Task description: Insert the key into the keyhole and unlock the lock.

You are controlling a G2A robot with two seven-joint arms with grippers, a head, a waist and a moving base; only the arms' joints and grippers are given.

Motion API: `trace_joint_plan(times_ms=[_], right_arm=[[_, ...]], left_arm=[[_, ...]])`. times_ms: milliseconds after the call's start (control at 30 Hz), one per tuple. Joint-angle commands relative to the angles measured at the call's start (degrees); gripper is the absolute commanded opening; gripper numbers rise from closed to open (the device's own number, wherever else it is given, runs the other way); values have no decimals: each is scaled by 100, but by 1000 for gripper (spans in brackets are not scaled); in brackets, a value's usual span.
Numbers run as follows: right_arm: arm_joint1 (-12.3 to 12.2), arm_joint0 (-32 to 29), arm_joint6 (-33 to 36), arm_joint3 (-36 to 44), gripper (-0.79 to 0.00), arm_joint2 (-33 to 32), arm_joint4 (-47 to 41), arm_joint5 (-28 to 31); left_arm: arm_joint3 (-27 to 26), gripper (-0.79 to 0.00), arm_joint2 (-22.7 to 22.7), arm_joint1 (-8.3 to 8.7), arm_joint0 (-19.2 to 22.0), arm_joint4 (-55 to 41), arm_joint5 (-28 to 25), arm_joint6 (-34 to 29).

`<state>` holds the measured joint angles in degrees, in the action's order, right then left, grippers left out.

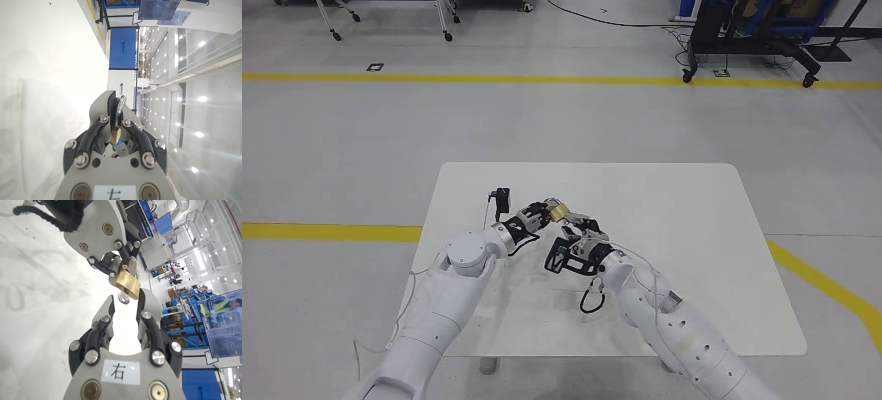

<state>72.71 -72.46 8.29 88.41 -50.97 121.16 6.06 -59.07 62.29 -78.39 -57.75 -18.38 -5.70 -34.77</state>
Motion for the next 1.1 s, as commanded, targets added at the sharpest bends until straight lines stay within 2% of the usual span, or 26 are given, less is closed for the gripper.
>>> trace_joint_plan(times_ms=[0, 167, 267, 300, 333, 367, 633, 800, 933, 1067], right_arm=[[7, 4, 7, 2, -529, 0, 21, 15], [26, 11, 6, 8, -594, -9, 52, 62], [40, 25, 39, -8, -597, -21, 55, 79], [45, 29, 48, -12, -622, -23, 55, 77], [51, 27, 48, -18, -683, -27, 34, 72], [57, 27, 45, -25, -779, -34, 6, 71], [91, -26, -130, -66, -785, -145, -319, 4], [108, -121, -460, -74, -785, -362, -1065, 27], [100, -205, -839, -83, -785, -594, -1822, 314], [60, -256, -1298, -166, -785, -964, -2813, 979]], left_arm=[[0, -785, 0, -1, -2, 10, -12, 4], [-2, -785, 1, -3, -2, 21, -4, -2], [-5, -785, 1, -4, -5, 22, -10, -22], [-8, -785, -1, -4, -4, 31, -12, -31], [-8, -785, 1, -4, -5, 33, -13, -33], [-9, -785, 2, -4, -6, 34, -13, -34], [-30, -785, 17, -2, -19, 33, -21, -75], [-68, -785, 47, 5, -44, 12, -120, -128], [-118, -785, 75, 10, -80, 11, -305, -139], [-174, -785, 117, 12, -128, -46, -529, -134]])
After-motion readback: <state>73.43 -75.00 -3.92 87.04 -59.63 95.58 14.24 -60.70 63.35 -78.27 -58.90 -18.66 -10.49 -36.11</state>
